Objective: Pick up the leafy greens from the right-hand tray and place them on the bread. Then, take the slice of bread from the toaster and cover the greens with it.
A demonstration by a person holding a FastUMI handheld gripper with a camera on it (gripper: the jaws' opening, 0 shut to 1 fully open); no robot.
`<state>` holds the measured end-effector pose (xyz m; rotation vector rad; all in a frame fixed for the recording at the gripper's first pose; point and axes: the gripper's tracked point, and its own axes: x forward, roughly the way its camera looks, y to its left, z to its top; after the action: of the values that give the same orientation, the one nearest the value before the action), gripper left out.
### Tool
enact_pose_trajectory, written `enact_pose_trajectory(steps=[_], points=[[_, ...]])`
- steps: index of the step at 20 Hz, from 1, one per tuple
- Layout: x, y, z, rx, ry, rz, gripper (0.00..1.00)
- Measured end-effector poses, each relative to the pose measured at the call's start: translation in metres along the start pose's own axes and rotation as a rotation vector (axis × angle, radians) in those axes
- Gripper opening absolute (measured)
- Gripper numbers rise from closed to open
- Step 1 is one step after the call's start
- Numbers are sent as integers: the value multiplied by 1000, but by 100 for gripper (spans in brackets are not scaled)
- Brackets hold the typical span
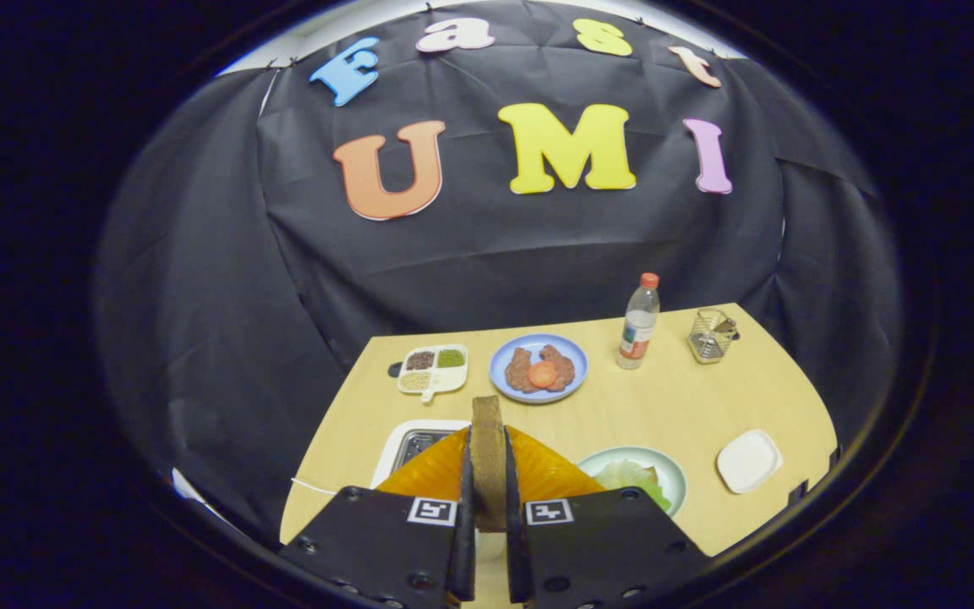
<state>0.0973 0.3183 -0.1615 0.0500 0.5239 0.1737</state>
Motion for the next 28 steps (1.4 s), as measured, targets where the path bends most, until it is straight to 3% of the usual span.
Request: enact_pose_trajectory(steps=[8, 15, 22, 28], points=[[44, -106, -61, 110, 129, -192, 15], [94, -111, -105, 198, 227, -144, 15], [106, -148, -122, 199, 254, -189, 15], [115, -178, -136, 185, 282, -216, 27]])
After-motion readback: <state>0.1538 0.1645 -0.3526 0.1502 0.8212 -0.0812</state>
